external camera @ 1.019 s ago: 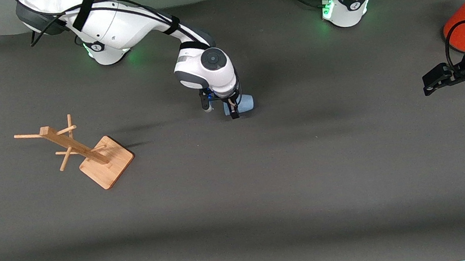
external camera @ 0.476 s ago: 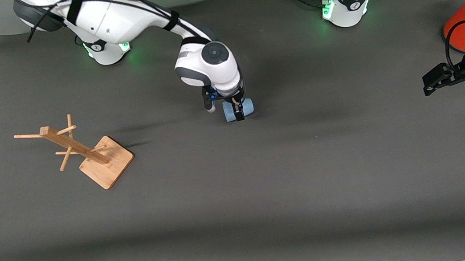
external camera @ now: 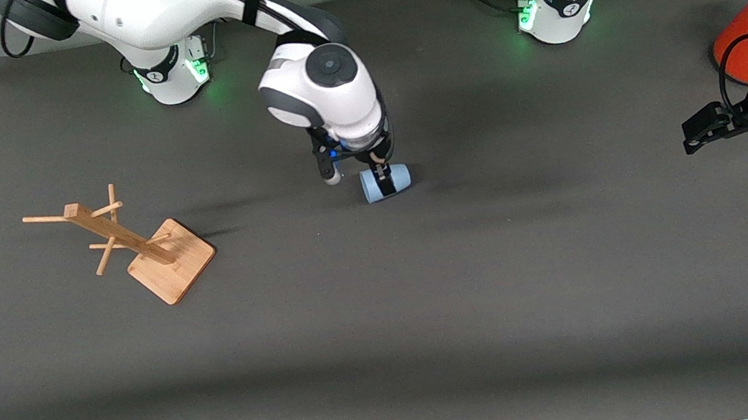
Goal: Rotate and upright cup with both arms
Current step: 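Release the cup on its side and withdraw the right gripper, then reach the left gripper down to the cup lying on its side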
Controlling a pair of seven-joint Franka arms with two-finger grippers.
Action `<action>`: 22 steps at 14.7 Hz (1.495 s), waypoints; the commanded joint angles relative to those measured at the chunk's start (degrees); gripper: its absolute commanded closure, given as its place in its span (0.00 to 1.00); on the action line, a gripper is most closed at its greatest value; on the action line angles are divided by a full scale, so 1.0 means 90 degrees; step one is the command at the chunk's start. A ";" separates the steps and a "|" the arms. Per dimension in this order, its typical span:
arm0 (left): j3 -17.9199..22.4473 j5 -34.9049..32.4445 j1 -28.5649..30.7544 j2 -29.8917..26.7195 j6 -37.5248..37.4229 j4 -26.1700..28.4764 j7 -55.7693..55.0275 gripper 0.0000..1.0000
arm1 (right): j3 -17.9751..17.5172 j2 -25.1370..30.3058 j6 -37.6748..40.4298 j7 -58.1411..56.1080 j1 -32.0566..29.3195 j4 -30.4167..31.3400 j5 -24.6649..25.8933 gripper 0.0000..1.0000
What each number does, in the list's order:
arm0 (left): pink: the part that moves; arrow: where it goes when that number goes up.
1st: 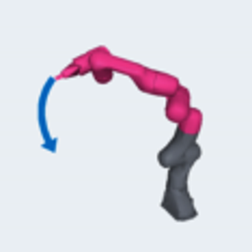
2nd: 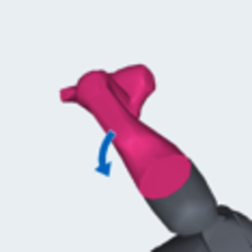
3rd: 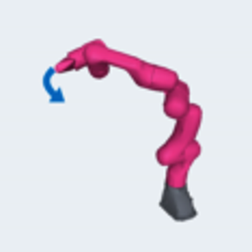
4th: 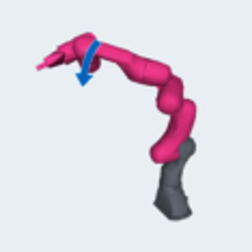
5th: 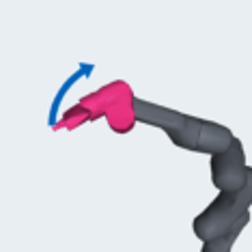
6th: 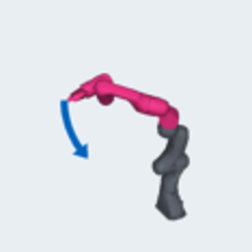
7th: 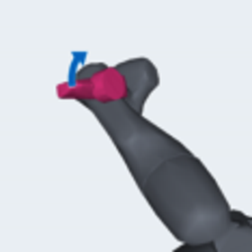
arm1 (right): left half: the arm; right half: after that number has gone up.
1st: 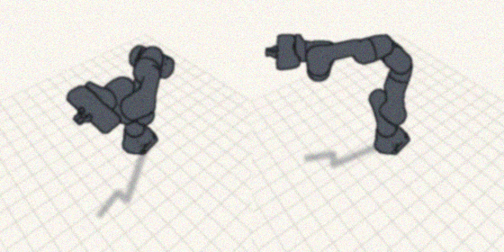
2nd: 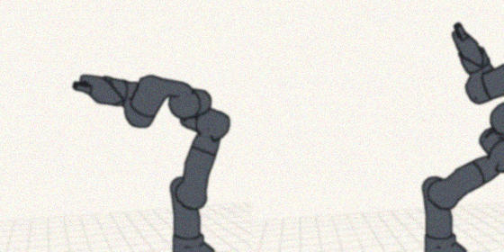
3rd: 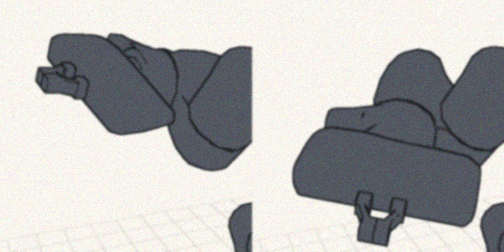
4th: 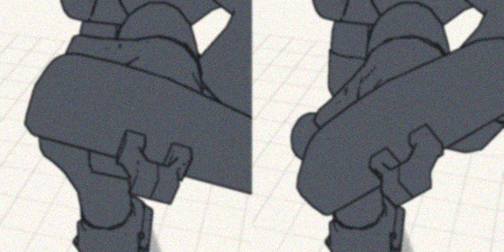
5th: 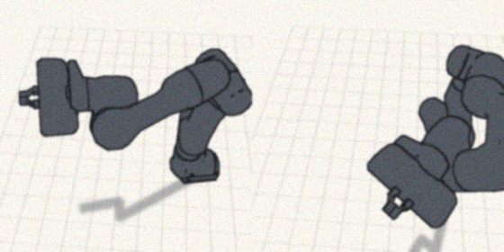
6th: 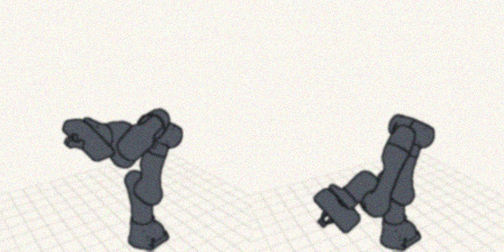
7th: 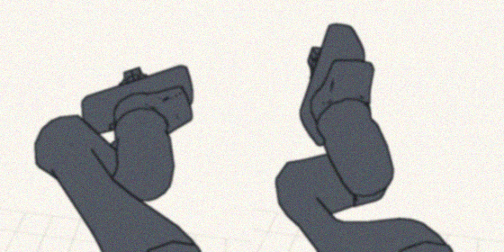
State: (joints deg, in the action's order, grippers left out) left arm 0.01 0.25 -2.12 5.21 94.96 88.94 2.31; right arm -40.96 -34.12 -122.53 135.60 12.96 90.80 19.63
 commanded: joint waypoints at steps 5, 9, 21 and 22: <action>-0.0255 -0.0066 -0.0271 -0.0051 -0.0238 -0.0067 -0.1005 0.00 | 0.0515 0.0372 0.1006 -0.3421 -0.0718 -0.0928 -0.1036 0.00; -0.0587 -0.0328 -0.0895 -0.0042 -0.0589 -0.0087 -0.2159 0.00 | 0.1784 0.1094 0.1327 -0.5977 -0.0688 -0.0909 -0.2052 0.00; -0.0646 -0.1051 -0.3941 0.2192 -0.0824 -0.2418 -0.6297 0.00 | 0.4286 0.2412 0.2208 -1.2180 -0.0708 -0.0423 -0.2640 0.00; -0.0636 -0.1178 -0.4147 0.2417 -0.0824 -0.2605 -0.6669 0.00 | 0.4442 0.2617 0.2189 -1.2621 -0.0708 -0.0237 -0.2640 0.00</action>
State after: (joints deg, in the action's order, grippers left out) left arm -6.57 -7.22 -34.70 19.88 89.69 74.66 -50.53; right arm -4.13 -16.57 -102.61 31.03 5.97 82.84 -2.48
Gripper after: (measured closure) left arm 0.000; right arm 0.000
